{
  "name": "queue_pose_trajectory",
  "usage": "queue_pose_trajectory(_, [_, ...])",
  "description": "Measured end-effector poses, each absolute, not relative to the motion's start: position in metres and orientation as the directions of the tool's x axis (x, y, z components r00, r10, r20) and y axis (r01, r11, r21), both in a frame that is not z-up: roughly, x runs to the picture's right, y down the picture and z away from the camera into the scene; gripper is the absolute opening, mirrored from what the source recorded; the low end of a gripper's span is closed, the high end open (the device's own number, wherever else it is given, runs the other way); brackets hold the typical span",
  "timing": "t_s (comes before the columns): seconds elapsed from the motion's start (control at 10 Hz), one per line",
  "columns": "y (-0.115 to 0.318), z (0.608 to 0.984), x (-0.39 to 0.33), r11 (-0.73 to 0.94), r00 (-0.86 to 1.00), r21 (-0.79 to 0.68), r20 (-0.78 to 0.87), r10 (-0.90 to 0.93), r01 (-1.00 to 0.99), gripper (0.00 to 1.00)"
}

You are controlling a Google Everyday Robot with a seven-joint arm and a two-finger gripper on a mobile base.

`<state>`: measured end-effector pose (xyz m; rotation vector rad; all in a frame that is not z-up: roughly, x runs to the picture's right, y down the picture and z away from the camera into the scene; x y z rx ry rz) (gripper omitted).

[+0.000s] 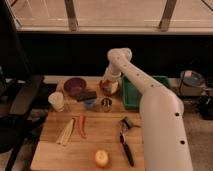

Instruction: Place sponge in tray

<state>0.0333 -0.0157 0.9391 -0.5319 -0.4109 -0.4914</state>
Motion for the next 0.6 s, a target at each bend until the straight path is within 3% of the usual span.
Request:
queue_pose_trajectory(0.4, [-0.024, 0.924, 0.03, 0.751, 0.793, -0.344, 0.478, -0.377, 0.564, 0.02])
queue_pose_trajectory(0.6, [-0.027, 0.915, 0.03, 0.753, 0.788, -0.327, 0.474, -0.392, 0.571, 0.0])
